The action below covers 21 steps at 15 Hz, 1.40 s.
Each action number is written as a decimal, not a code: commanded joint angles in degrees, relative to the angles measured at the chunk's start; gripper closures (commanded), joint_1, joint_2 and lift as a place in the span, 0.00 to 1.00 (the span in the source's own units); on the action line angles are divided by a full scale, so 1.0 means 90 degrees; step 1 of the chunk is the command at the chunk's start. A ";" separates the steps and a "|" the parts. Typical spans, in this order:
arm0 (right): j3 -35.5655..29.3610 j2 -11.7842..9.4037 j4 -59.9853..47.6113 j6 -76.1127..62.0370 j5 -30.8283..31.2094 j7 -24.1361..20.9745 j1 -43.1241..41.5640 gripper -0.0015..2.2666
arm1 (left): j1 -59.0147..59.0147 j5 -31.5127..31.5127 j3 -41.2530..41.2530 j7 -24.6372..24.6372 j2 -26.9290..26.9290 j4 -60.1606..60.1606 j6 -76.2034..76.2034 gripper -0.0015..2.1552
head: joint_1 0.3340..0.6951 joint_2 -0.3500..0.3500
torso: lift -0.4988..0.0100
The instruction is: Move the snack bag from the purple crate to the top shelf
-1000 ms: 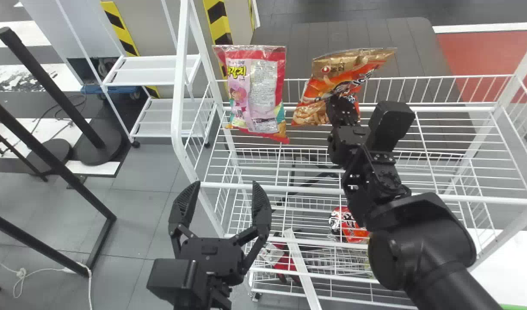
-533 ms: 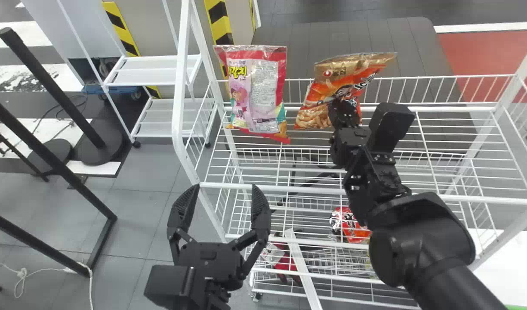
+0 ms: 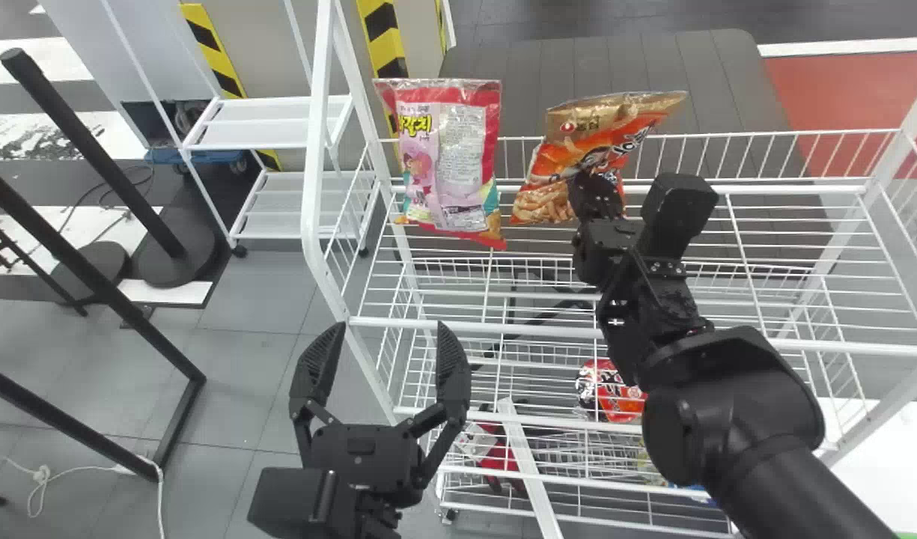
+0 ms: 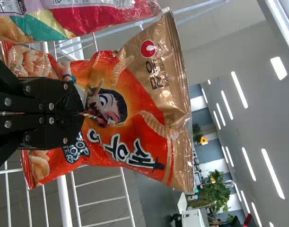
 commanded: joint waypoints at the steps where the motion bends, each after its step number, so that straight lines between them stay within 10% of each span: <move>1: 0.0019 0.0006 0.0081 0.0004 -0.0055 0.0046 -0.0072 0.75 | -0.0012 0.0019 -0.0001 0.0001 0.0000 0.0012 -0.0012 0.03 | 1.00 0.75 | 0.98; 21: 0.0361 0.0006 0.0188 0.0375 -0.0387 -0.0198 -0.0326 0.71 | -0.0324 0.0078 -0.0011 -0.0107 -0.0068 0.0275 0.0007 0.03 | 1.00 0.78 | 0.98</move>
